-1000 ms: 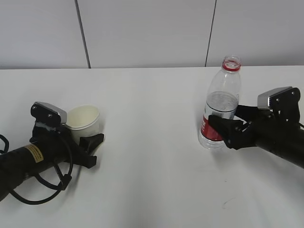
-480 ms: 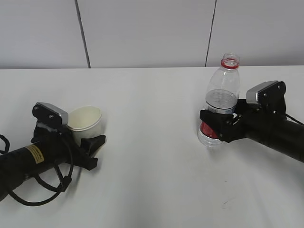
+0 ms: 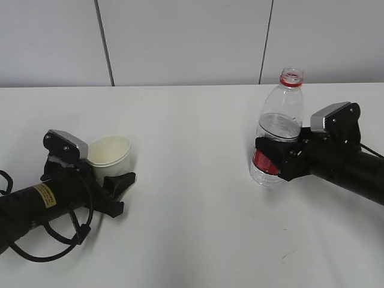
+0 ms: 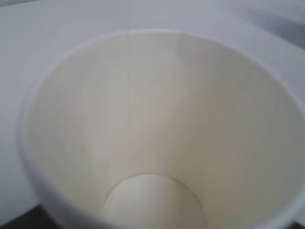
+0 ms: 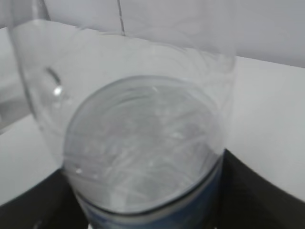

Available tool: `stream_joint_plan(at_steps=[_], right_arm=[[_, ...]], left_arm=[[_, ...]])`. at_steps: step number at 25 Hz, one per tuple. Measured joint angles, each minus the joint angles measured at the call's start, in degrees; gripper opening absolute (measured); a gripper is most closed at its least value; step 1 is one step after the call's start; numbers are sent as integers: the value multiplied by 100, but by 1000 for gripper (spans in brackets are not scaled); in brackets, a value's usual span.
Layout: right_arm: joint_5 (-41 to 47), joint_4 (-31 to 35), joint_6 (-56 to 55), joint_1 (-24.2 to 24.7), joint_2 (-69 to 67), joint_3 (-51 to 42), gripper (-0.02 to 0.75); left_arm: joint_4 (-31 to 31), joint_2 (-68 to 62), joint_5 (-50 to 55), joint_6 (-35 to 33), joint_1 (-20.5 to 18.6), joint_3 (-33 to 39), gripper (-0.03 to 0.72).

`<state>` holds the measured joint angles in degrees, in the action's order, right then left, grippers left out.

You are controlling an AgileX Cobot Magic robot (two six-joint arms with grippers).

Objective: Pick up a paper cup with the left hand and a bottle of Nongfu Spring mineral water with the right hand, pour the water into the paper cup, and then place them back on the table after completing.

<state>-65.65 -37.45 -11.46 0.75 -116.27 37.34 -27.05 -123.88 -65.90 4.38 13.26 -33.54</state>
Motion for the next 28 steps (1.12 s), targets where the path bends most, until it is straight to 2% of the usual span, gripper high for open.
stream_joint_plan(at_steps=[5,12,20,25,28], right_arm=[[0,10,0,0,0,0,435],[-14,-62,405,0,0,0,431],[57,-133,873,0,24,95,430],[660,-147,994,-130,183,370,430],[983,-152,1256,-322,250,512,430]], left_arm=[[-392,0,0,0,0,0,386],[-1150,0,18,259,57,-50,385],[-1292,189,42,328,813,-322,386],[-1168,189,48,449,1280,-585,385],[-993,189,42,451,1414,-705,385]])
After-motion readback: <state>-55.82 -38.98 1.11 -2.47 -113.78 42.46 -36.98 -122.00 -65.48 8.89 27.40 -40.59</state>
